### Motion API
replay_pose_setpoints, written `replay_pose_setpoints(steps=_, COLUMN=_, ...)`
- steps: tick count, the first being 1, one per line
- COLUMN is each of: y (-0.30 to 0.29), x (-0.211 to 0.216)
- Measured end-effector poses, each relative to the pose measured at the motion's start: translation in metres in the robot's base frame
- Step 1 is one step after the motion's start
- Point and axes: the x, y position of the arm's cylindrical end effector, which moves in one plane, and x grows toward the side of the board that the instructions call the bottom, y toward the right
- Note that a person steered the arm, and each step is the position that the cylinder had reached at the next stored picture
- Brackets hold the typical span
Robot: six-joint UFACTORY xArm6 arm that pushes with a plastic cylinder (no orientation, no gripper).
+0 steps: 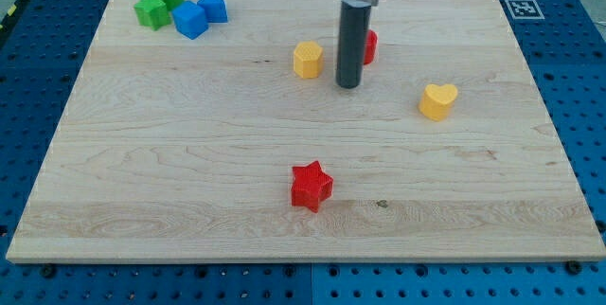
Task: Push the yellow heart right to the red star
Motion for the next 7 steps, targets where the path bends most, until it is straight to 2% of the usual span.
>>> replay_pose_setpoints(steps=2, y=0.071, x=-0.01)
replay_pose_setpoints(steps=3, y=0.096, x=0.007)
replay_pose_setpoints(steps=5, y=0.096, x=0.07)
replay_pose_setpoints(steps=7, y=0.125, x=0.084)
